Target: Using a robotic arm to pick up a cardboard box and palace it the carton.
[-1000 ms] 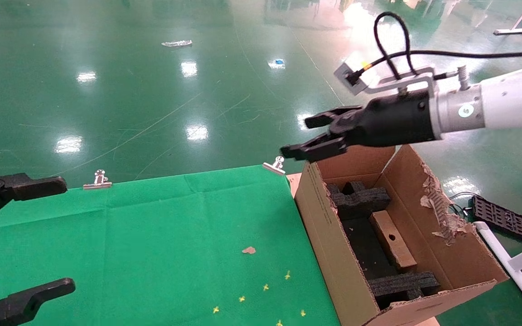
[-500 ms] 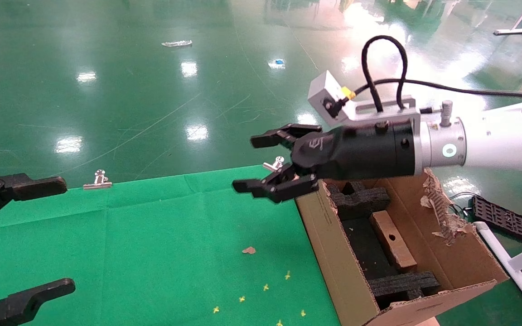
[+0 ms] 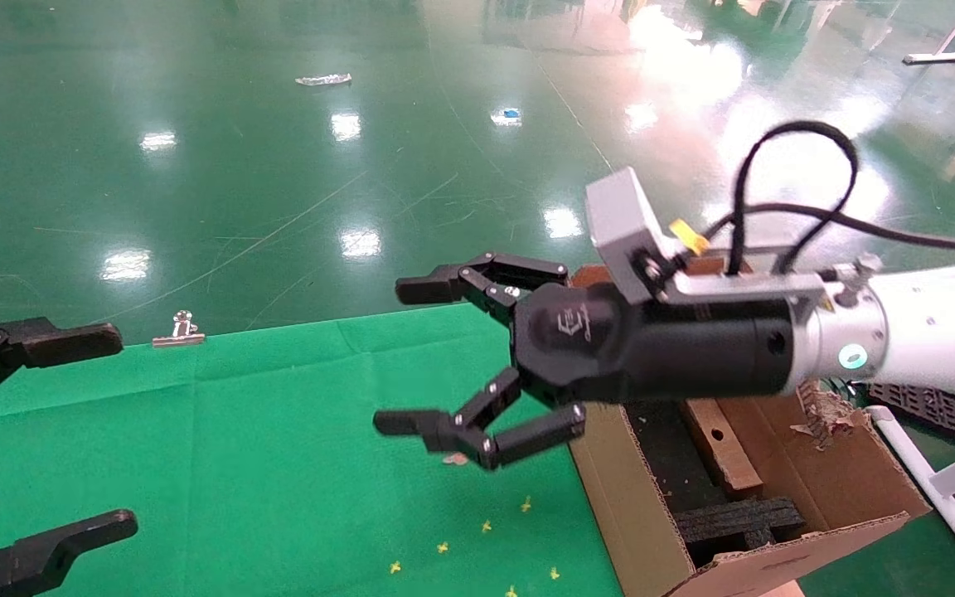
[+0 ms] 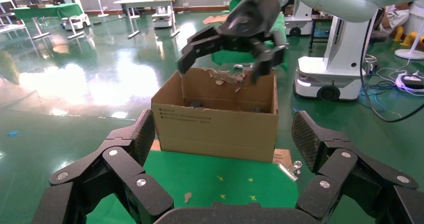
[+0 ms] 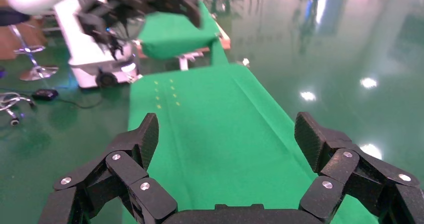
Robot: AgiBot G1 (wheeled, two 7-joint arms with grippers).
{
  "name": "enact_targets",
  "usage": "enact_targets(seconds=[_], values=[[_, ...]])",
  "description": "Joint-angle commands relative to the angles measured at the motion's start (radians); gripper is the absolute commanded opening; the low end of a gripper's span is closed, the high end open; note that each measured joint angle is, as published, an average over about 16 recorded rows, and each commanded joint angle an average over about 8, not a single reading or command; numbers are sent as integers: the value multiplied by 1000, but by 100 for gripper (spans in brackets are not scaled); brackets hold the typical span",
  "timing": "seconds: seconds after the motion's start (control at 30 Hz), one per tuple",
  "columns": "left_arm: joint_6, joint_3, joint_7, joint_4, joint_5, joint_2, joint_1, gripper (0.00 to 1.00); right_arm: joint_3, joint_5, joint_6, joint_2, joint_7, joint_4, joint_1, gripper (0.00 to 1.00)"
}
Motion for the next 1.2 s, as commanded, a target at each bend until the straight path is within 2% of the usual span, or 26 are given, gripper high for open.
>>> enact_targets(seconds=[0.03, 0.23, 0.4, 1.2], values=[[0, 0, 0, 0, 0, 0, 0, 100, 41, 20, -10, 0, -18, 26, -41, 100], [0, 0, 0, 0, 0, 0, 0, 100, 141, 67, -33, 1, -60, 89, -142, 100], [-1, 0, 0, 0, 0, 0, 0, 100, 176, 85, -41, 1, -72, 111, -178, 100], [0, 0, 0, 0, -1, 0, 0, 100, 143, 68, -33, 1, -62, 91, -143, 100]])
